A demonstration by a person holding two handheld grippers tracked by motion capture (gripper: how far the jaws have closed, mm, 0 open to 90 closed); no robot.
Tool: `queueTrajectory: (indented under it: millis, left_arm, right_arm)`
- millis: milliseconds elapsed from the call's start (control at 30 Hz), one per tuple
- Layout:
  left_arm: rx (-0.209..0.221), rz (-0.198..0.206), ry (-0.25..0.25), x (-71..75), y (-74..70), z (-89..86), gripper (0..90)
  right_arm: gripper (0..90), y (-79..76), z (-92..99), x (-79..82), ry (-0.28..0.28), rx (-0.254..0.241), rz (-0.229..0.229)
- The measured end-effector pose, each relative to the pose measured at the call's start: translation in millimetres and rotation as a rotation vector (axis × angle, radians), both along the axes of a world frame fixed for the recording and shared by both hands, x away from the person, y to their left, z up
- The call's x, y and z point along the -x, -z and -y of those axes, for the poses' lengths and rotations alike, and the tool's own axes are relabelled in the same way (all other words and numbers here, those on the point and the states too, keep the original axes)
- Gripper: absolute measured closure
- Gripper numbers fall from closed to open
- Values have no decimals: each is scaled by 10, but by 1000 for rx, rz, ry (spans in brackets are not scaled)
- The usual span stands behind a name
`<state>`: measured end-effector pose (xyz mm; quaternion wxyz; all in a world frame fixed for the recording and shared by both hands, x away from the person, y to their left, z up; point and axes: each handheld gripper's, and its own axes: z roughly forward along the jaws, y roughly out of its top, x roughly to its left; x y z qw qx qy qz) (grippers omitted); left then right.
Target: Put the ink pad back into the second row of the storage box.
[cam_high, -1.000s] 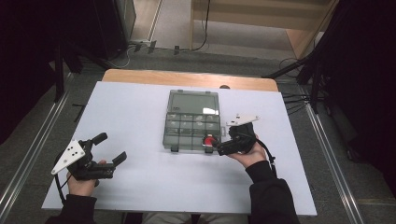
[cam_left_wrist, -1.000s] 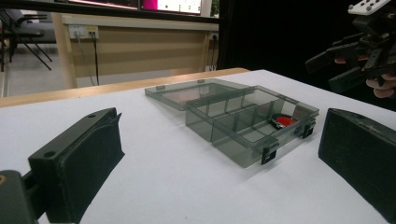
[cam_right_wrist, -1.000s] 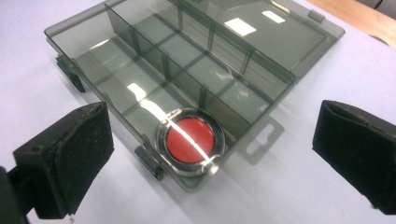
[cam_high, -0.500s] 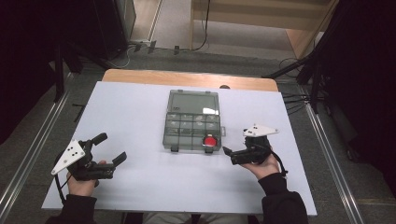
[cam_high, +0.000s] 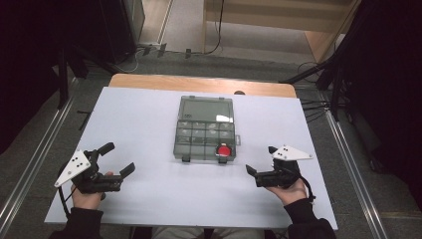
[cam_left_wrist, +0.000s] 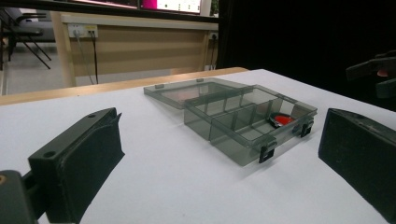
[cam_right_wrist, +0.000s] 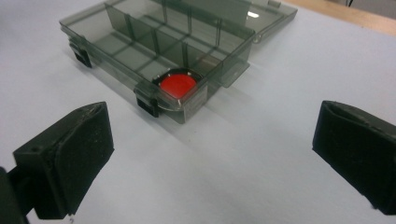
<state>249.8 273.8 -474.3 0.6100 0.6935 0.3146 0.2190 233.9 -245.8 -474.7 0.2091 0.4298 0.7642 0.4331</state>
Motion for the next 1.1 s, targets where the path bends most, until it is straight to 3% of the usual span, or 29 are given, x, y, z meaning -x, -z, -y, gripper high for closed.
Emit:
queueTrajectory:
  millis: [167, 333, 667, 800, 1100]
  left_arm:
    - [2, -1, 1, 1, 1, -2, 0]
    - [1, -3, 0, 3, 1, -4, 0]
    - [3, -7, -3, 6, 4, -11, 0]
    - [3, -10, -3, 4, 6, -8, 0]
    - [5, -19, 5, -5, 9, 3, 0]
  right_arm:
    - [0, 25, 78, 93, 19, -45, 32]
    - [0, 94, 216, 175, 94, -96, 106]
    - [0, 226, 369, 297, 147, -174, 212]
    - [0, 348, 390, 316, 157, -167, 198]
    - [0, 359, 349, 307, 135, -147, 201]
